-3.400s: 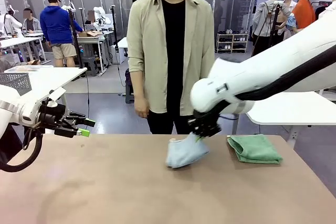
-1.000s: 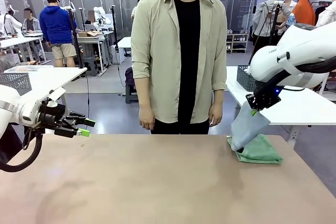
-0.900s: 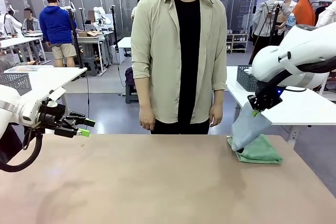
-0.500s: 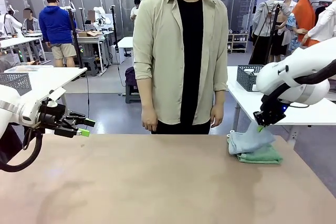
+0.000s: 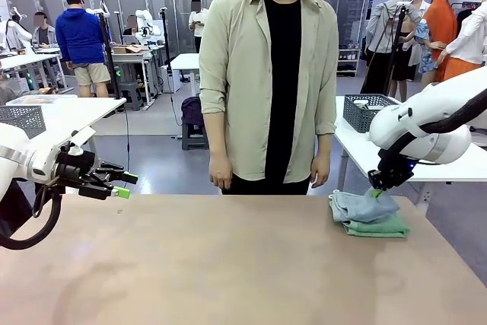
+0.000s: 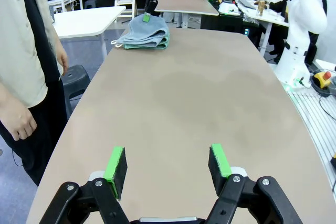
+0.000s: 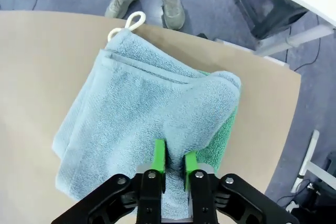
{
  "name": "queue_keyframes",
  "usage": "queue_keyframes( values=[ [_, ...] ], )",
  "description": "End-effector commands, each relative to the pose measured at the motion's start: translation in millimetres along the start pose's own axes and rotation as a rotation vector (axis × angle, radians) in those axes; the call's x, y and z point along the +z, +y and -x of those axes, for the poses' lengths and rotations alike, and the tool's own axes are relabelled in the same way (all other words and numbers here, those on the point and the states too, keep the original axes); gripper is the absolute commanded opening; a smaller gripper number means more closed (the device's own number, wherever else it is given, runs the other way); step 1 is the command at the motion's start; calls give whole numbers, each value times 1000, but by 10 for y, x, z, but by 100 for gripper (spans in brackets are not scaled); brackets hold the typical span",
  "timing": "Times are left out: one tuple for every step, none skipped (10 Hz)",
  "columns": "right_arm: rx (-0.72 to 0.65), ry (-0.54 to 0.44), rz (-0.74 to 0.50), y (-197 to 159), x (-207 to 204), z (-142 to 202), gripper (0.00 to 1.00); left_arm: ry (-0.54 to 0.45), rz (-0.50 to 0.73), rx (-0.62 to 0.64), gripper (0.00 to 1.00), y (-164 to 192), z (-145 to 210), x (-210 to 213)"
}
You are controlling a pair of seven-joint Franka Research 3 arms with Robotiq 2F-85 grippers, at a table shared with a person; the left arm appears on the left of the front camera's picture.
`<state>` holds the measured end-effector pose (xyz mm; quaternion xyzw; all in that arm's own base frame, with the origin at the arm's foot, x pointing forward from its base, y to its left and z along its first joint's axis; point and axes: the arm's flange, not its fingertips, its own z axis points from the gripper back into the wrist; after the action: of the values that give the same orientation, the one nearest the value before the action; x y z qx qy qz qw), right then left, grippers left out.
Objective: Fold the towels and place them in the basket.
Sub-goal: Stack the folded Towel with hook on the right side of the table.
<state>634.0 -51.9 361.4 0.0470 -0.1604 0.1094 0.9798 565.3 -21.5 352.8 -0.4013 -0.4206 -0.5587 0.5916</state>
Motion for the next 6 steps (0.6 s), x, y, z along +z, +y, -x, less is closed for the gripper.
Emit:
queue_keyframes(
  values=[
    [17, 38, 14, -56, 8, 0, 44, -3, 0, -3, 80, -6, -16, 4],
    [-7, 55, 32, -55, 51, 28, 46, -3, 0, -3, 80, -6, -16, 4],
    [-11, 46, 37, -46, 137, 69, 64, -3, 0, -3, 80, -6, -16, 4],
    [-16, 23, 36, -30, 295, 107, 66, -3, 0, -3, 80, -6, -16, 4],
    [-24, 12, 27, -11, 526, 131, 66, -3, 0, -3, 80, -6, -16, 4],
    [-49, -20, 55, -2, 1025, 180, 66, -3, 0, -3, 80, -6, -16, 4]
  ],
)
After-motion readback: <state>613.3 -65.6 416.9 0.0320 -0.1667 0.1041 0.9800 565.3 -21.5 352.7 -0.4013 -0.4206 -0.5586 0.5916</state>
